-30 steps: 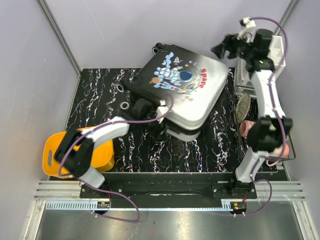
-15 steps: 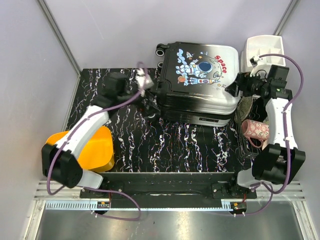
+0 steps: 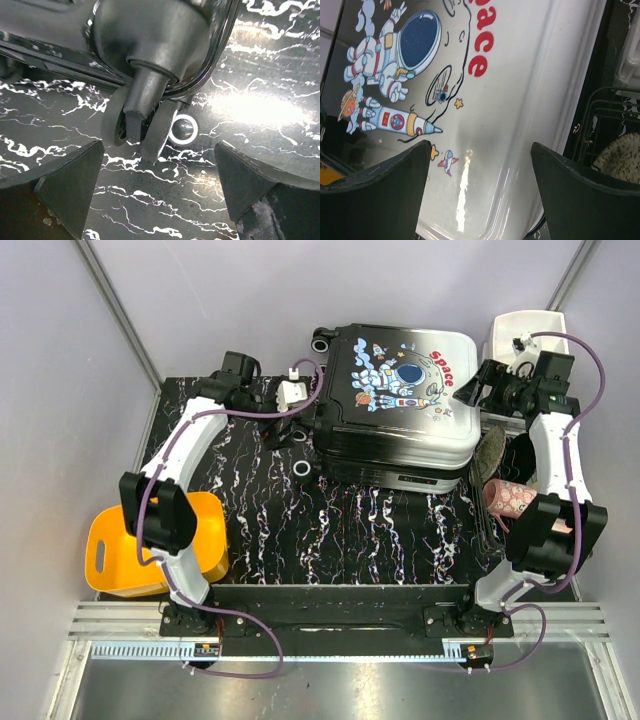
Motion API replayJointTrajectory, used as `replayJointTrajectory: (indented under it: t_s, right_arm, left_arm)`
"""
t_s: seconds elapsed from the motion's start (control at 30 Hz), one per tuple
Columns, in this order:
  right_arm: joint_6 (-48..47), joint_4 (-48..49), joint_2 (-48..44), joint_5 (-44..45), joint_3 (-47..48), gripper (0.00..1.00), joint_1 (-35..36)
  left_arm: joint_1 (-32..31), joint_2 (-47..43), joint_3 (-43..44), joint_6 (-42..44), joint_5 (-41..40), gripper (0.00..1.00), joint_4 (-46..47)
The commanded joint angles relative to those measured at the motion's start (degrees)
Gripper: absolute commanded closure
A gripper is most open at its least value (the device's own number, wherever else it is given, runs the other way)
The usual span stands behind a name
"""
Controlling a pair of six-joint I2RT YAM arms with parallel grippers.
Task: Open, take out, and arrange the luggage
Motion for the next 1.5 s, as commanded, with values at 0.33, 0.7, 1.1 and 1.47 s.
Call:
replayJointTrajectory:
  t_s: [0.33, 0.7, 1.1, 1.47]
  right_arm:
    - [8.74, -3.20, 5.93, 7.25, 7.13, 0.04, -1.41]
    - [14.00, -1.37, 11.46, -3.54, 8.72, 0.08, -1.23]
    - [22.79, 6.54, 14.01, -10.06, 7.49, 0.16, 14.30]
    - [15.47, 16.74, 13.07, -19.27, 6.63, 0.13, 19.08]
  left_arm:
    - [-5.34, 10.69, 6.52, 10.33, -9.29, 0.02, 9.12]
    - [-5.61, 6.93, 0.56, 13.06, -11.32, 0.74, 6.58]
    - [7.12, -11.19, -21.08, -1.08, -12.28, 1.00, 13.07]
    - [27.78, -6.01, -11.60, 12.77, -7.01, 1.00, 5.54]
